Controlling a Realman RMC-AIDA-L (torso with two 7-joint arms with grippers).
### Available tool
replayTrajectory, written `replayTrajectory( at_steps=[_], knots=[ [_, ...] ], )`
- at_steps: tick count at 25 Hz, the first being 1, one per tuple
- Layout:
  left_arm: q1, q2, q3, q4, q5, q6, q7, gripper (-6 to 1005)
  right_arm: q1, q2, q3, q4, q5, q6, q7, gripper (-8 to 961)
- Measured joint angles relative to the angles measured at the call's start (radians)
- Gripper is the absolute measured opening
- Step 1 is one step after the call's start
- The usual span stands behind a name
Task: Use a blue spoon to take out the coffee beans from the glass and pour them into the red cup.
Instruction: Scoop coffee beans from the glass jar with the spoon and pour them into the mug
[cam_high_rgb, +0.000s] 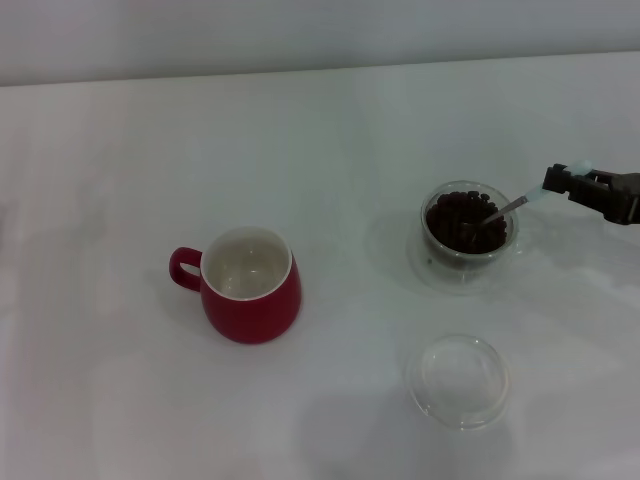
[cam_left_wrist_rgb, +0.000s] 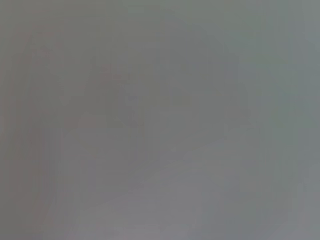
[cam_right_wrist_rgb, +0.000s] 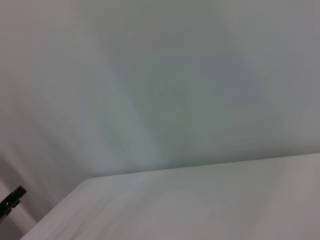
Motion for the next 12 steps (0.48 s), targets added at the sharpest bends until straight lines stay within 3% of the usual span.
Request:
replayTrajectory(
  at_steps=[12],
  knots=[
    [0.001,0.000,0.000,0.001,-0.002,0.000,0.002,778,0.005,-0.007,-0.040,0.006,0.002,-0.001,0.117,148]
  ],
)
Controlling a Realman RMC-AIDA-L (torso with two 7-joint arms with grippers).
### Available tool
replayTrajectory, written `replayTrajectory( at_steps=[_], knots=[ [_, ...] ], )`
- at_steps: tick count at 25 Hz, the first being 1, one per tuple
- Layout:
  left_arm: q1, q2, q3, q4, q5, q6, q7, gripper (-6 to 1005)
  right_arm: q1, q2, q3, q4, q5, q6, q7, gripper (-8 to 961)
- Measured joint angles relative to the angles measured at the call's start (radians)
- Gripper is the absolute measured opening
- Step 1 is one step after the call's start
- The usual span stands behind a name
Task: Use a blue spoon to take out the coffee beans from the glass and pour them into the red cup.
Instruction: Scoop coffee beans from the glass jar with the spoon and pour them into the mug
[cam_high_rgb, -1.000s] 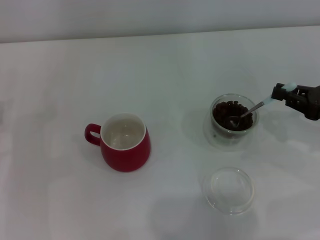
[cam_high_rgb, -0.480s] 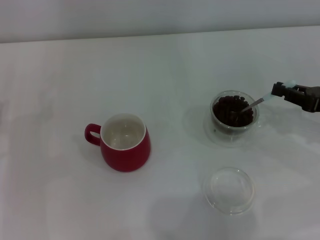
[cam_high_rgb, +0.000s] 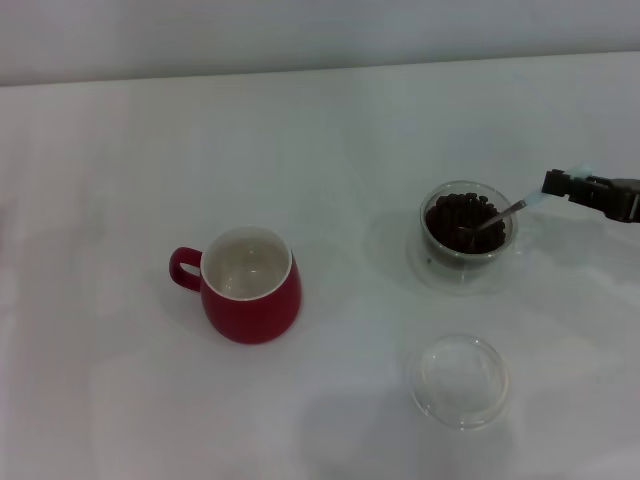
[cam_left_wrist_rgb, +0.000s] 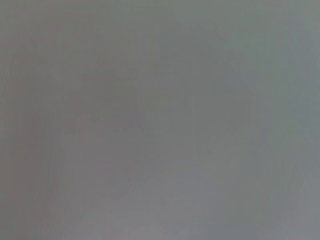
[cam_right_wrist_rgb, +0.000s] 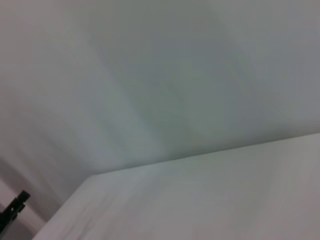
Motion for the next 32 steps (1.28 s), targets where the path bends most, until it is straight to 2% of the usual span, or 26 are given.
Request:
replayTrajectory(
  at_steps=[6,24,32],
  knots=[
    [0.001,0.001,0.000,-0.001,-0.001,0.001,-0.002,778,-0.006,-0.009,-0.007,0.001,0.000,-0.003,0.087,148],
    [-0.006,0.003,0.000,-0.003,-0.001,0.007,-0.003,777,0.003,-0.010,-0.011,0.001,0.004,0.005,0.241,148],
    [-0.010,0.003,0.000,-0.010,-0.001,0.009,-0.003,777,0.001,-0.001,-0.004,-0.001,0.007,0.015,0.296,147]
  ],
)
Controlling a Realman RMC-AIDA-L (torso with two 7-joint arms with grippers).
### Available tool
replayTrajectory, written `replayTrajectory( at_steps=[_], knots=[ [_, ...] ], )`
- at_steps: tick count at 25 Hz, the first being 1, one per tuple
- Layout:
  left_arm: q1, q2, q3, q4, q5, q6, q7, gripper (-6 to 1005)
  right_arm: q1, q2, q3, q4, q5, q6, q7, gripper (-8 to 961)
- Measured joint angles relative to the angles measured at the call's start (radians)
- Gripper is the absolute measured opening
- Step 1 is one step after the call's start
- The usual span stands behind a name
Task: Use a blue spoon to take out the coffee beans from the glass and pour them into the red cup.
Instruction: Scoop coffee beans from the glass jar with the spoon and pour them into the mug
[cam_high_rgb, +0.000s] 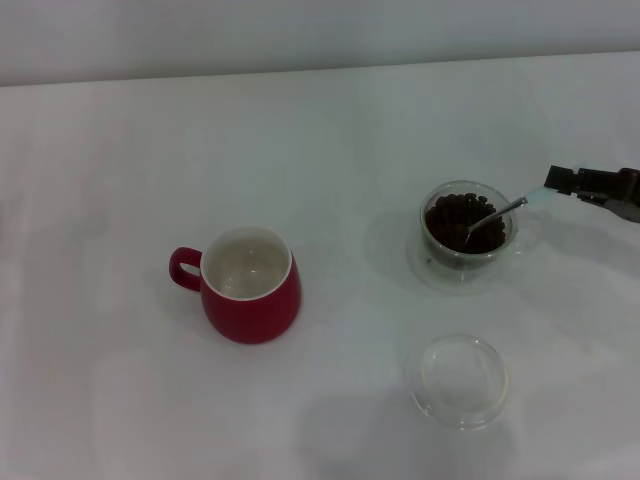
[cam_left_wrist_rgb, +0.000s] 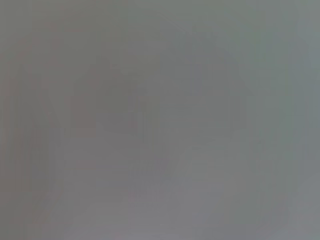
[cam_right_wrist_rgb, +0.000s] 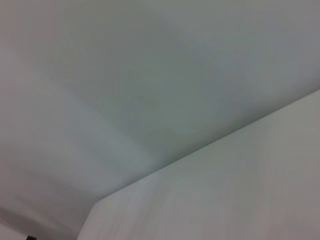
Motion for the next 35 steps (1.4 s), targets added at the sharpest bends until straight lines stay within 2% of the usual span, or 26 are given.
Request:
replayTrajectory(
  at_steps=[10,35],
  knots=[
    [-0.005,0.000,-0.002,-0.007,0.000,-0.003,-0.001,776,-0.013,0.011,0.002,-0.003,0.022,0.037,0.076,148],
    [0.008,0.000,0.000,-0.021,0.004,-0.001,-0.002,777,-0.060,0.013,0.002,-0.009,0.076,0.034,0.175,147]
  ],
)
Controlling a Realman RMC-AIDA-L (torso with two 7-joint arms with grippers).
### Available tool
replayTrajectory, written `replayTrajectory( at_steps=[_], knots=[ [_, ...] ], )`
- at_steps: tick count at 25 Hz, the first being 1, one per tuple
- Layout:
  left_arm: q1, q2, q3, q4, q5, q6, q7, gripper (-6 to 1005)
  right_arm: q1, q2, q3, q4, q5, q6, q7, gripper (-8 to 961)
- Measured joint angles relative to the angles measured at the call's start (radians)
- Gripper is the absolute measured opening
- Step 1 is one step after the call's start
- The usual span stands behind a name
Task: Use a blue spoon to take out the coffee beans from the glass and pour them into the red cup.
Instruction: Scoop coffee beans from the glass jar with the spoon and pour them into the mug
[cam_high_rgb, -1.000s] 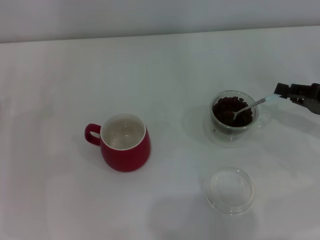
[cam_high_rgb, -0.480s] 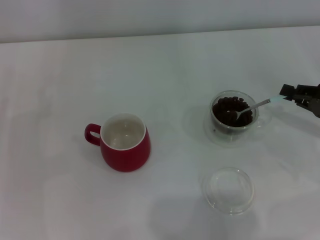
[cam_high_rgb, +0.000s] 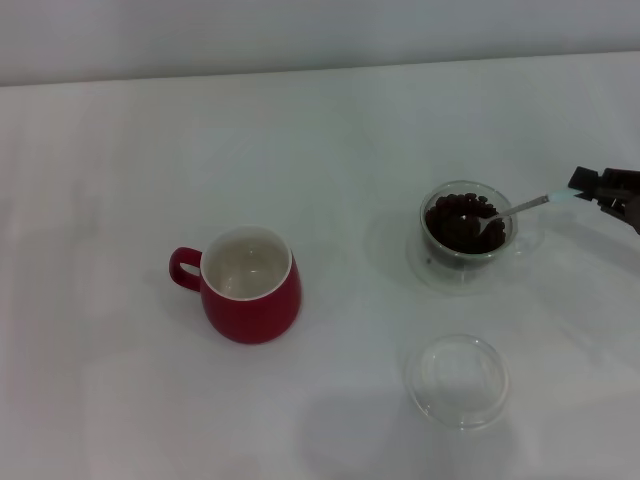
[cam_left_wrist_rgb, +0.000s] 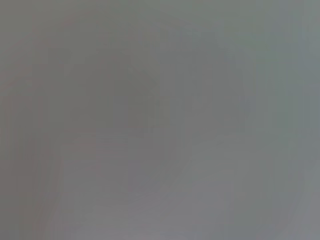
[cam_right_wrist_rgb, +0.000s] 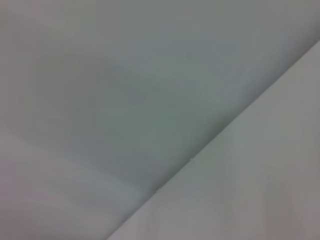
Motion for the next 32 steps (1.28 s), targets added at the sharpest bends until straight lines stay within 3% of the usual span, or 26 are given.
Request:
replayTrajectory(
  at_steps=[32],
  knots=[
    [0.005,0.000,0.000,-0.011,-0.003,-0.008,0.000,778,-0.020,-0.011,0.000,-0.004,0.070,-0.038,0.027,147]
  ],
)
